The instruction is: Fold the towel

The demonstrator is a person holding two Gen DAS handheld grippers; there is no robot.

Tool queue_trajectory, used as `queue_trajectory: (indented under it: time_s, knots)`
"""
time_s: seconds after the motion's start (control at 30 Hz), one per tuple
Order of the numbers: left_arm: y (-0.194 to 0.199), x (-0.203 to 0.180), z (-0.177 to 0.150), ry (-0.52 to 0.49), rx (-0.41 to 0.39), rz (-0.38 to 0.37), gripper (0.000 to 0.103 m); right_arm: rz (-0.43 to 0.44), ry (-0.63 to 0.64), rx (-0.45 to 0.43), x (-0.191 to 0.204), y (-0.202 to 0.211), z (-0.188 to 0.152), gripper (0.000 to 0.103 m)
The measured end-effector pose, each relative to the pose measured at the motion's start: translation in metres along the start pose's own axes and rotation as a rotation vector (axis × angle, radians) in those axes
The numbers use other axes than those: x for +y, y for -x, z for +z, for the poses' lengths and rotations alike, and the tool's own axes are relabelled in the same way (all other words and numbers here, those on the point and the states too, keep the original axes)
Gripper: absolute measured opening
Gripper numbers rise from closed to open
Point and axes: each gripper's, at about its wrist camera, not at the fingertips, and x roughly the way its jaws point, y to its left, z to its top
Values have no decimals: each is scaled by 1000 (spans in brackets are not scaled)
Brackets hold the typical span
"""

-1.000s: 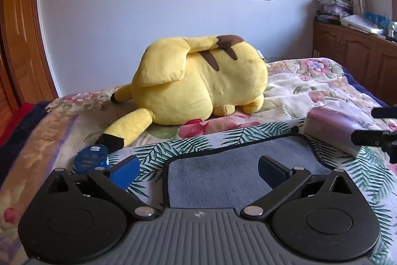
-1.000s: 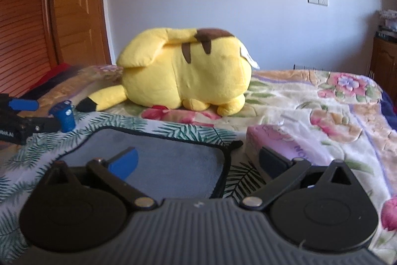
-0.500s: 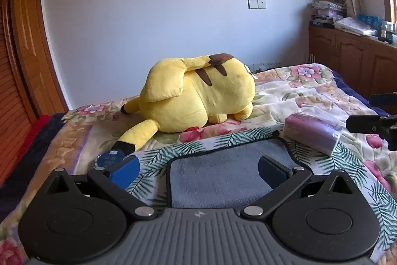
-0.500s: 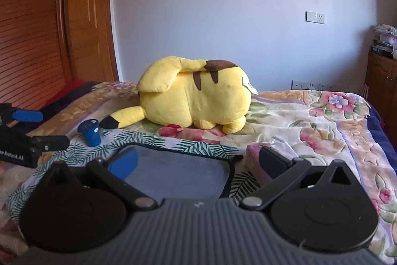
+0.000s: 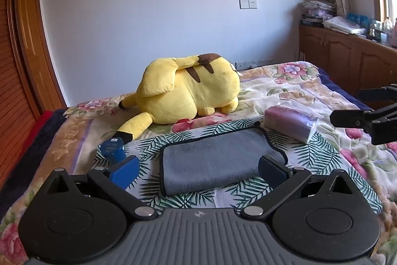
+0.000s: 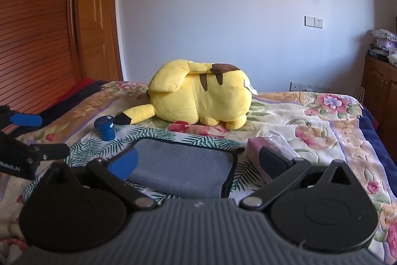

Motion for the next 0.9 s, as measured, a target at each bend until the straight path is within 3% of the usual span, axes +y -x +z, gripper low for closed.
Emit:
queue_trajectory:
  time_s: [0.53, 0.9]
  knots:
    - [49, -14, -32, 25, -1, -4, 103, -20, -46, -8, 10, 47, -23, 103]
    - [68, -21, -72, 59, 41, 0, 103, -18, -66, 13, 24, 70, -52, 103]
